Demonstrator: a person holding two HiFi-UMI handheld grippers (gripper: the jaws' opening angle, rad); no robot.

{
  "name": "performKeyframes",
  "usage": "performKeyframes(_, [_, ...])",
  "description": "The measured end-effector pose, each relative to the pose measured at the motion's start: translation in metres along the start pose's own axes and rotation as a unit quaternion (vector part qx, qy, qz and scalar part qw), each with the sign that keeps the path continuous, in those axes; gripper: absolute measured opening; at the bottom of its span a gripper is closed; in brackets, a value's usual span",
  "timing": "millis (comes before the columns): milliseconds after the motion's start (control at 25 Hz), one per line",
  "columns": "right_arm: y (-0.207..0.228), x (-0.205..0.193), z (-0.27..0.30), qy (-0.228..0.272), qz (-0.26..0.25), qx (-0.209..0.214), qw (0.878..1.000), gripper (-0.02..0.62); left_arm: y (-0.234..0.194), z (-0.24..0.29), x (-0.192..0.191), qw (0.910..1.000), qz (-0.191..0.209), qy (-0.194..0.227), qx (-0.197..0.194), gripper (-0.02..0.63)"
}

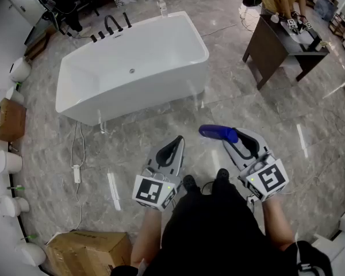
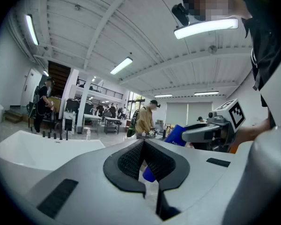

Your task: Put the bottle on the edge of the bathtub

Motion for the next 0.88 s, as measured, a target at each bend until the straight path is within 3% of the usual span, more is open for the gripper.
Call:
performKeyframes(240, [-0.002,0.004,0.011,0.006,0.002,-0.006,1.000,0.135,-0.007,0.003,-0.003,0.9999,-0.006,-0.007,-0.008,0.011])
performKeyframes(480, [-0.002,0.005,0.024,-0.001,0.039,-0.013,0.999,0.133,-0.017,0.005,-0.002,0.9998,-0.002,-0.005,-0.019,0.011])
performKeyframes(640, [-0.004,0.007,0.032,0.004,0.018,-0.006,1.000,0.133,-0.023,0.010,-0.001,0.9997,-0.004,-0.006,-0.024,0.011])
performKeyframes(880, [-0.003,0.008,0.040,-0.002,0.036,-0.025,0.999,0.133,-0.029,0.012,-0.006,0.9992,-0.006,-0.007,-0.038,0.011])
Point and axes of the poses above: the fingertips, and each gripper's own axes: z forward along the fingers, y to its right, x out of its top, the point moved 6 cm from there along -z, backward along the fingers, and after that the axes turned 2 degrees about x, right-handed, at the moved point
